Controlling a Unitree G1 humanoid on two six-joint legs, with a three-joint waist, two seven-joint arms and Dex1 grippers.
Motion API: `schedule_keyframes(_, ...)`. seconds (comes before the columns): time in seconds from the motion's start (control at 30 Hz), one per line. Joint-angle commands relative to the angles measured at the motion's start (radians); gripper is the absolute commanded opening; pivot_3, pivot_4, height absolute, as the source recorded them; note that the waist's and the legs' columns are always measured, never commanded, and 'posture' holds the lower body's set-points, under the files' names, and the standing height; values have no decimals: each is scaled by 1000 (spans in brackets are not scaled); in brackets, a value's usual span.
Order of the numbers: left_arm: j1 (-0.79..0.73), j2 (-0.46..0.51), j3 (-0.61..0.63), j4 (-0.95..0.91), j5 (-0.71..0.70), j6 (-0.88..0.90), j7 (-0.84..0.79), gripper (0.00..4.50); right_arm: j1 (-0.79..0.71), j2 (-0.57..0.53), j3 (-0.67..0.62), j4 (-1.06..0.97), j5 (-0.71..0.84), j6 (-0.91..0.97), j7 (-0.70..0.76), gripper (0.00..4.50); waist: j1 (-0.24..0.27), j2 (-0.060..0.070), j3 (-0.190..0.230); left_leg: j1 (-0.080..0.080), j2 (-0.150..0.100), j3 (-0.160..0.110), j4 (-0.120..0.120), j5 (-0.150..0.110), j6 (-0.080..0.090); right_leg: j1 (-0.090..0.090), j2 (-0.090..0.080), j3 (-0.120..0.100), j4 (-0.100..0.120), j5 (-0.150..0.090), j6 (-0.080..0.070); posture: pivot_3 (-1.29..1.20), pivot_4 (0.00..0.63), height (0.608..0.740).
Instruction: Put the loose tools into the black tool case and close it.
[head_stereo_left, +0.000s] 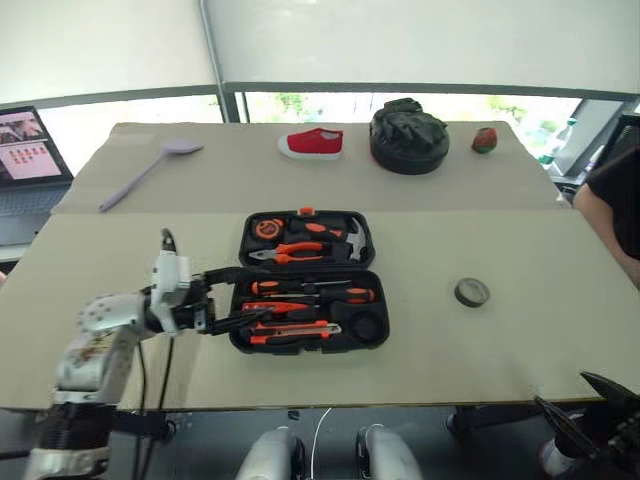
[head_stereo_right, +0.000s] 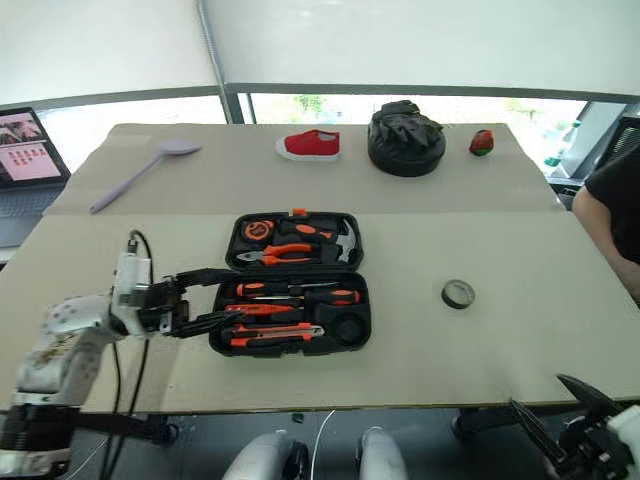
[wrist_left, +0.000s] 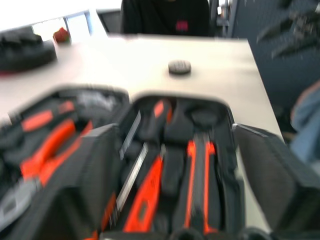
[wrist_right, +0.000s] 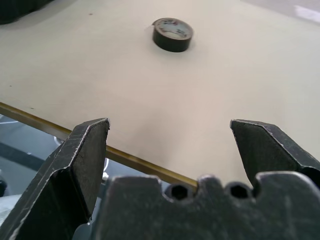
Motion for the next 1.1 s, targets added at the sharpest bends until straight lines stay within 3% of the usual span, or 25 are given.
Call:
schedule_keyframes(0.03,-21,-4,12,3,-20,-13,-18,4449,-59,-53,11,-46,-25,8,-40,4500,1,-1,0,0,0,0,0,0,0,0,0,0,0,0,0,0,150,740)
schedule_keyframes(0.17,-47,-31,-6,-72,-84,55,-12,4449,-178,-221,65,-78,-63,168,-63,4500,5,-1,1,-1,-1,1,1,0,0,-1,-1,-1,0,4,4,0,150,740)
schedule_keyframes(0.23,-58,-51,-21,-109,-94,74,9,4449,-284,-362,118,-59,-67,306,-44,4500,7,-1,1,-2,-2,1,0,0,0,-2,-1,-1,0,8,-3,0,150,740)
schedule_keyframes(0.3,-71,-80,-45,-148,-92,81,40,4449,-419,-504,216,-3,-90,396,8,4500,7,-1,1,-3,-2,2,0,0,0,-2,-1,-1,0,8,-3,0,150,740)
schedule_keyframes(0.4,-73,-110,-75,-193,-84,100,75,4449,-603,-615,372,102,-117,492,73,4500,7,-3,2,-3,-2,2,1,0,0,-2,0,-2,0,8,-3,0,150,740)
schedule_keyframes(0.53,-59,-111,-83,-218,-87,109,85,4449,-726,-642,522,212,-181,489,144,4500,19,-5,4,-5,-1,0,0,0,1,-2,3,-4,0,8,-4,0,150,740)
schedule_keyframes(0.67,-47,-108,-88,-228,-83,101,77,4449,-876,-601,652,342,-271,456,148,4500,13,-5,4,-6,-4,2,1,-1,3,-3,2,-4,-1,9,-2,0,150,740)
schedule_keyframes(0.77,-41,-104,-84,-240,-87,107,83,4500,-950,-563,718,420,-326,362,169,3731,7,-6,5,-6,-5,4,4,-2,5,-3,0,-4,-1,10,0,0,150,740)
schedule_keyframes(0.93,-17,-96,-68,-254,-90,111,95,4500,-1012,-537,764,459,-391,317,166,2033,6,-6,5,-5,-4,5,4,-2,4,-2,0,-4,0,10,0,0,150,740)
schedule_keyframes(1.1,14,-89,-60,-273,-91,105,104,4500,-993,-580,735,402,-420,361,156,2033,9,-6,5,-5,-3,5,4,-2,4,-3,-1,-3,0,10,0,0,150,740)
